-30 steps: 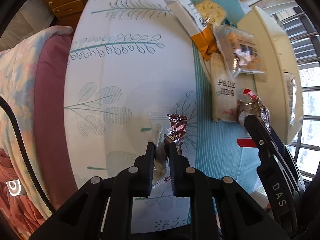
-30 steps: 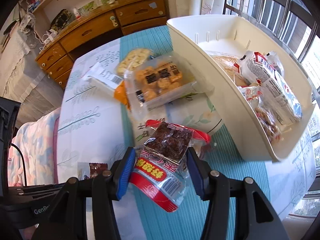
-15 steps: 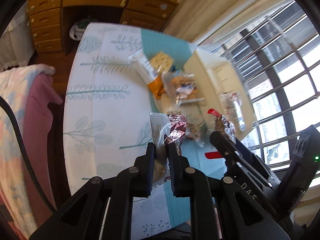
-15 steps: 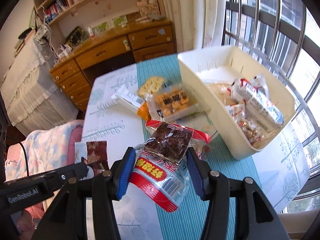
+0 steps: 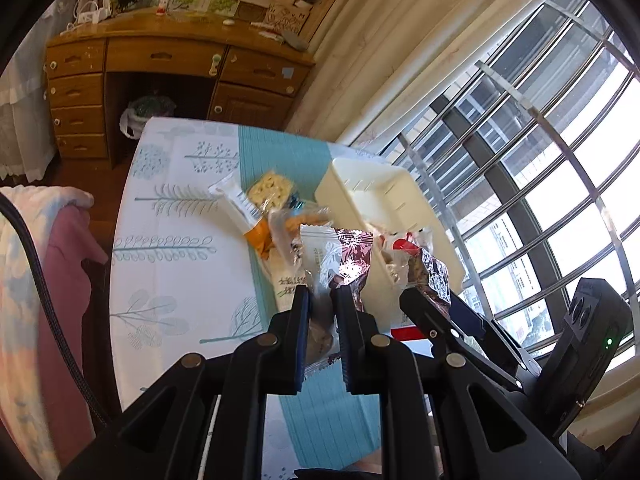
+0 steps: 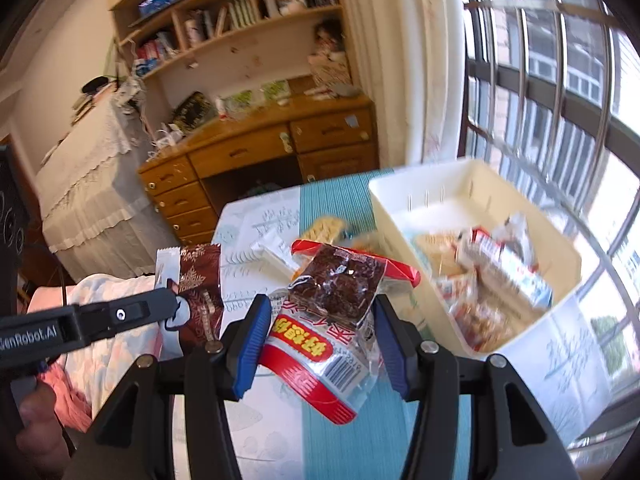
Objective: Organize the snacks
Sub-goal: 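Carry both packs into the white box and open both tools, then withdraw both tools from the box toward the remaining snacks, then close the left tool on the white orange-bottomed bag while the right tool reaches the clear nut bag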
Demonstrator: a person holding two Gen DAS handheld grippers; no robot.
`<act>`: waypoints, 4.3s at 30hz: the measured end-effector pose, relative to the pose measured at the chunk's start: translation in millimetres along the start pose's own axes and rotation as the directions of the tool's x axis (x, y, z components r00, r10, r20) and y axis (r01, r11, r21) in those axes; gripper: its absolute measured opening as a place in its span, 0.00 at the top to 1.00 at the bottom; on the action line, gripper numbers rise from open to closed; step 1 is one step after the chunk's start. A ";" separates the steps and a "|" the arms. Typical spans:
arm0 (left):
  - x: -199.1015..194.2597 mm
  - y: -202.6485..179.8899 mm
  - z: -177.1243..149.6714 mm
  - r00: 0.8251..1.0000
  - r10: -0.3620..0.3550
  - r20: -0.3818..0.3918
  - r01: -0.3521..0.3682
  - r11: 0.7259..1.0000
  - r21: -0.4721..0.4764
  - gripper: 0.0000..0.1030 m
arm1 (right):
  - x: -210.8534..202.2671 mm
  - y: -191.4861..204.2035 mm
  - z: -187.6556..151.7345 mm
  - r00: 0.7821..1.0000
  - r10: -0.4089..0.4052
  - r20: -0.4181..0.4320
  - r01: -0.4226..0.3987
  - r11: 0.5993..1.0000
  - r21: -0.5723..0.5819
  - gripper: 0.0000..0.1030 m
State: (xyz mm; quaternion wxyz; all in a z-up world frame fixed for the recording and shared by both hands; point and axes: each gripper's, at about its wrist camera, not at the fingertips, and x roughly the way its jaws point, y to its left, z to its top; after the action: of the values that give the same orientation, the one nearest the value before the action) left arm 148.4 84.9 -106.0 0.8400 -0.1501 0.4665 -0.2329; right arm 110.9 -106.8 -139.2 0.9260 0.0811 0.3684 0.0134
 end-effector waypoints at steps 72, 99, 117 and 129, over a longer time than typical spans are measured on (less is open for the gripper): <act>81.6 -137.3 35.4 0.989 0.133 0.058 -0.130 0.990 -0.060 0.27 | 17.0 -164.2 62.7 1.000 0.021 -0.008 -0.021 0.997 -0.071 0.34; 7.9 1.2 12.5 0.977 0.183 -0.110 -0.177 0.982 0.063 0.22 | 27.3 -33.5 -4.3 0.994 -0.029 -0.107 0.048 0.983 0.178 0.34; 76.3 47.9 19.8 0.939 0.239 -0.245 -0.226 0.971 0.083 0.21 | 60.4 -31.6 -62.4 0.969 -0.066 -0.239 0.099 0.986 0.132 0.34; 164.4 79.0 51.4 0.943 0.235 -0.235 -0.252 0.967 -0.041 0.21 | 104.5 -30.6 -76.8 0.975 -0.061 -0.214 0.071 0.997 0.040 0.34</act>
State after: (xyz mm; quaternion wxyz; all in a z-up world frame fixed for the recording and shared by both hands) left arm 287.1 66.2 -233.7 0.7974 -0.0930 0.5826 -0.1265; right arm 133.3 -117.3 -270.1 0.8790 0.0891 0.4681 -0.0176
